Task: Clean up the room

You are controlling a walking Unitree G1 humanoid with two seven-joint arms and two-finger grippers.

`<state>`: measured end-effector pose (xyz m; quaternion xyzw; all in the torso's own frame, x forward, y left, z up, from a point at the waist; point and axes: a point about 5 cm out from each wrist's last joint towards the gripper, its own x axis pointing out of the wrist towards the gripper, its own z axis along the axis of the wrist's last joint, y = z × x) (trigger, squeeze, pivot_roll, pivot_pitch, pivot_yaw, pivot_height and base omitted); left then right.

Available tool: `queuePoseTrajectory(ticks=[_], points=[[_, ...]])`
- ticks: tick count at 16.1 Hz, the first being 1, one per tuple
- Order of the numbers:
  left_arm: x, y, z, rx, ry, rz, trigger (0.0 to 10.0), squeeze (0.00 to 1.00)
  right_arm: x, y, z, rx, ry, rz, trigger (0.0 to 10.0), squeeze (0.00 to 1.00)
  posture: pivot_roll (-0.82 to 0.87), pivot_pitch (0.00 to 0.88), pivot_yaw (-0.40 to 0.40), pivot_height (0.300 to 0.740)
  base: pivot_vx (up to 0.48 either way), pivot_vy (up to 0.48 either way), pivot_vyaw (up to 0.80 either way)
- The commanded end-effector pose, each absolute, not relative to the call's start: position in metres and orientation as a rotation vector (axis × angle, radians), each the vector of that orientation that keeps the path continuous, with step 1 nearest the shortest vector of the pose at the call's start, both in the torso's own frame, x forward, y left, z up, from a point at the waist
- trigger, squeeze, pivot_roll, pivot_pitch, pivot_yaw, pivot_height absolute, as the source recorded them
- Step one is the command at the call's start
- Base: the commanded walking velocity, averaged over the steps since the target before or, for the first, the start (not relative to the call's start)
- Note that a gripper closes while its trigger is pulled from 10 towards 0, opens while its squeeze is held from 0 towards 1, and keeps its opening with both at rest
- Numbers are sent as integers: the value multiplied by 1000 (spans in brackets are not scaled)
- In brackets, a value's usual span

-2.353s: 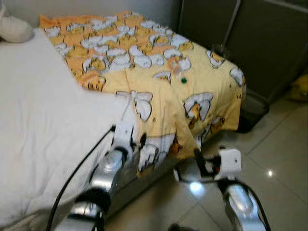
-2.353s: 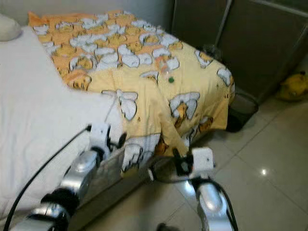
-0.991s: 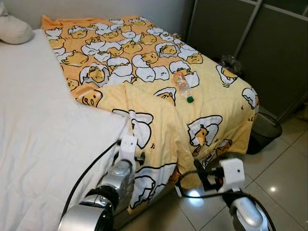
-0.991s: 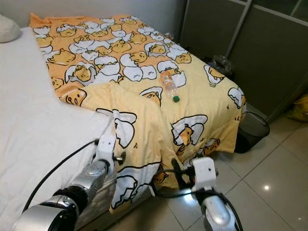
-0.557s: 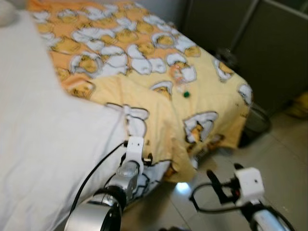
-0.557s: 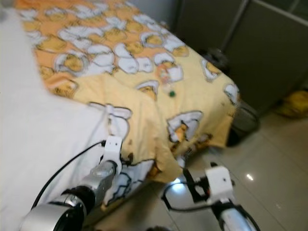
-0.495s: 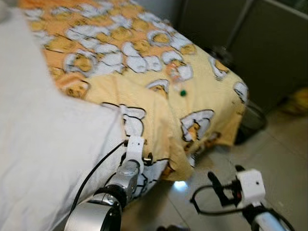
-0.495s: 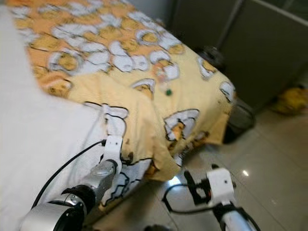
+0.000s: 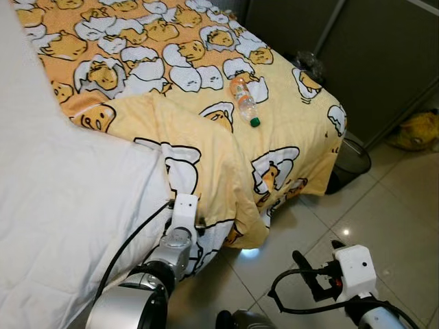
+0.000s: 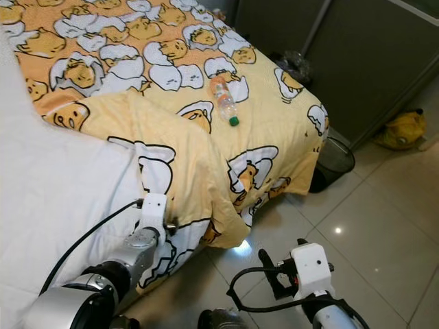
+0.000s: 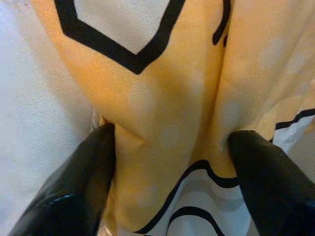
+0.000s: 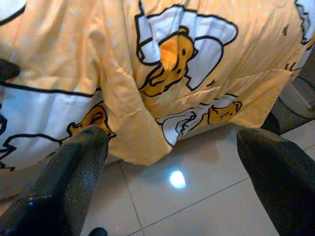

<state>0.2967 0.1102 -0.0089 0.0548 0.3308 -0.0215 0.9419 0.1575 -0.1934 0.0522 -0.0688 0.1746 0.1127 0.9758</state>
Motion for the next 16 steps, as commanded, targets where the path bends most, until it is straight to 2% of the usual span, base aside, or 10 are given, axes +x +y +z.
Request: queuePoseTrajectory(ticks=[1,4,6,8,14,16], points=[[289,116,-18,122,733,-14,0,0,153,-199,53,-137,366,206,10000,0,-260,150,-141,736,0,0,0],[288,116,-18,133,732,-37,0,0,150,-196,51,-129,382,208,10000,0,-251,152,-136,736,0,0,0],[289,106,-16,232,698,-147,0,0,153,-192,50,-122,381,210,10000,0,-241,151,-133,736,0,0,0],[291,104,-14,236,677,-177,0,0,159,-191,49,-110,371,201,10000,0,-223,146,-123,736,0,0,0],[278,124,-27,174,762,-131,0,0,167,-179,42,-86,367,216,10000,0,-181,136,-97,736,0,0,0],[280,129,-26,215,748,-143,0,0,172,-178,40,-81,361,211,10000,0,-159,124,-82,736,0,0,0]])
